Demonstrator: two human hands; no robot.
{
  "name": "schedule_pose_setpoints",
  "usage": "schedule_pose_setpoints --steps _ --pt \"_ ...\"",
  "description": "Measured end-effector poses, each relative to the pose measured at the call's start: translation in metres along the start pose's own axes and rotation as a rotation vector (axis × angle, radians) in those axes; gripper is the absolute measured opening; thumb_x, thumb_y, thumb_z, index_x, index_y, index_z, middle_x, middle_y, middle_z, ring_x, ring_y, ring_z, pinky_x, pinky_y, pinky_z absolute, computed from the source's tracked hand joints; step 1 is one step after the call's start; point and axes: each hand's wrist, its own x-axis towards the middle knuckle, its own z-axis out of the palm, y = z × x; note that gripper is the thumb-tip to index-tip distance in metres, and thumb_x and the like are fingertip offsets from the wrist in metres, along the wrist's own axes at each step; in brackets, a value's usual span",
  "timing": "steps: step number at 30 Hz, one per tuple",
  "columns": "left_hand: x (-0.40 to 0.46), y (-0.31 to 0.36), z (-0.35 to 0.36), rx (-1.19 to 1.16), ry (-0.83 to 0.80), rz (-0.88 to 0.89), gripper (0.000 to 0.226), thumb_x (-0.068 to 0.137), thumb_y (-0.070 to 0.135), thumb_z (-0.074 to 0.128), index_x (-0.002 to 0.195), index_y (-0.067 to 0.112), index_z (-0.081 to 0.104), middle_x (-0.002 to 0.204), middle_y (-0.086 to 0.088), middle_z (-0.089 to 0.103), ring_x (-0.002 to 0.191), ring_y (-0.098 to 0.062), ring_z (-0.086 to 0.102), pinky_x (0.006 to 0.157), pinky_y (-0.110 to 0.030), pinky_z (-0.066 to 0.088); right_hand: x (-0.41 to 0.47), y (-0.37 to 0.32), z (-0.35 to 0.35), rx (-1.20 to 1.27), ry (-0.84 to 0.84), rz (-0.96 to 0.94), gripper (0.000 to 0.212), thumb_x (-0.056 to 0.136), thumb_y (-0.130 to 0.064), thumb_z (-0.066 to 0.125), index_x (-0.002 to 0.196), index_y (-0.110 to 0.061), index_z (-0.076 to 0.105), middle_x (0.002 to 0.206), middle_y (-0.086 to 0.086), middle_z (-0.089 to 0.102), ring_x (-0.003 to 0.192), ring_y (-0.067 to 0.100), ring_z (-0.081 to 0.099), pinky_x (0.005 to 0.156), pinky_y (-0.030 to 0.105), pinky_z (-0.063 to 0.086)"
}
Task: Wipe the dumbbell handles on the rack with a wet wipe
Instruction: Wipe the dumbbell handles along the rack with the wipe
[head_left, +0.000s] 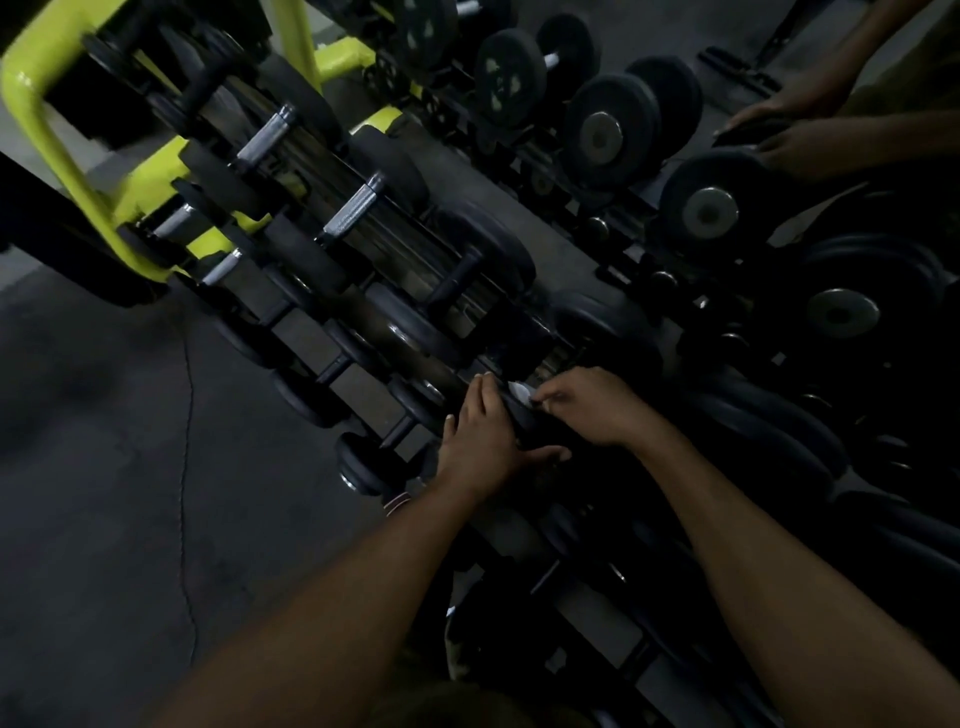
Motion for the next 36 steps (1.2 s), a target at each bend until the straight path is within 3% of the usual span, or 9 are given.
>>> schedule_pose_setpoints --steps 5,9,13,16,21,24,28,31,36 --pt "0.001 -0.001 0.002 -0.007 0.01 -0.002 0.145 0.059 0.089 0.064 0.16 0.012 -0.005 0.17 -0.004 -0.003 0.157 -0.02 0.002 0.125 -0.052 0.013 -0.021 0.011 0.018 0.225 0.1 0.194 0.025 0.086 -0.018 0.058 0.097 -0.028 0.078 0.104 -0.002 0.075 0.098 0.021 0.068 0.081 0.027 0.054" --pt "0.0 0.0 0.0 0.012 -0.017 0.0 0.143 0.063 0.088 0.065 0.16 0.014 -0.01 0.17 -0.002 -0.007 0.157 -0.02 -0.001 0.126 -0.05 0.01 -0.016 0.014 0.041 0.573 0.077 0.416 0.028 0.086 -0.006 0.052 0.066 -0.016 0.069 0.071 0.011 0.067 0.071 0.025 0.064 0.06 0.028 0.045" --pt "-0.001 0.001 -0.002 0.019 -0.025 -0.004 0.142 0.064 0.087 0.066 0.16 0.014 -0.01 0.17 -0.002 -0.007 0.157 -0.019 -0.002 0.126 -0.051 0.01 -0.004 0.013 0.047 1.245 0.127 0.632 0.029 0.092 0.006 0.046 0.076 -0.018 0.051 0.074 0.01 0.057 0.064 0.023 0.059 0.057 0.032 0.049" --pt "-0.001 0.001 -0.002 0.019 -0.026 -0.002 0.143 0.063 0.088 0.065 0.16 0.013 -0.009 0.17 -0.002 -0.006 0.157 -0.019 -0.001 0.126 -0.051 0.011 0.002 0.011 0.042 1.528 0.158 0.651 0.032 0.087 0.015 0.042 0.077 -0.015 0.049 0.077 0.011 0.057 0.069 0.024 0.059 0.065 0.037 0.052" --pt "-0.001 0.002 -0.003 0.027 -0.024 -0.001 0.143 0.064 0.087 0.065 0.16 0.013 -0.009 0.17 -0.003 -0.006 0.156 -0.019 0.0 0.126 -0.052 0.012 0.014 0.017 0.039 1.949 0.419 0.638 0.045 0.083 0.019 0.032 0.083 -0.021 0.054 0.083 0.005 0.055 0.078 0.019 0.053 0.068 0.029 0.048" --pt "-0.002 0.002 -0.004 0.032 -0.033 -0.008 0.143 0.064 0.087 0.065 0.16 0.013 -0.01 0.17 -0.003 -0.007 0.157 -0.02 0.0 0.126 -0.052 0.012 0.015 0.017 0.042 2.001 0.519 0.63 0.041 0.085 0.013 0.035 0.067 -0.019 0.053 0.075 0.001 0.056 0.074 0.017 0.053 0.071 0.028 0.045" --pt "-0.001 0.002 -0.003 0.038 -0.037 -0.009 0.143 0.064 0.088 0.064 0.16 0.013 -0.011 0.17 -0.003 -0.008 0.157 -0.021 0.0 0.125 -0.052 0.012 0.01 0.01 0.045 1.906 0.556 0.745 0.025 0.09 0.002 0.048 0.074 -0.017 0.053 0.068 0.002 0.054 0.062 0.015 0.052 0.05 0.021 0.044" --pt "-0.001 0.003 -0.004 0.039 -0.037 -0.01 0.143 0.064 0.088 0.065 0.16 0.013 -0.01 0.17 -0.004 -0.007 0.156 -0.023 0.004 0.125 -0.052 0.014 0.002 0.012 0.052 1.793 0.446 0.698 0.028 0.085 0.007 0.047 0.065 -0.013 0.052 0.053 0.005 0.053 0.052 0.019 0.049 0.046 0.022 0.045" --pt "-0.002 0.004 -0.003 0.044 -0.015 -0.014 0.143 0.063 0.086 0.067 0.16 0.013 -0.007 0.17 -0.005 -0.004 0.156 -0.023 0.006 0.125 -0.051 0.015 -0.006 0.01 0.056 1.461 0.242 0.585 0.018 0.077 0.007 0.052 0.067 -0.006 0.057 0.062 0.014 0.057 0.06 0.024 0.056 0.054 0.028 0.045"
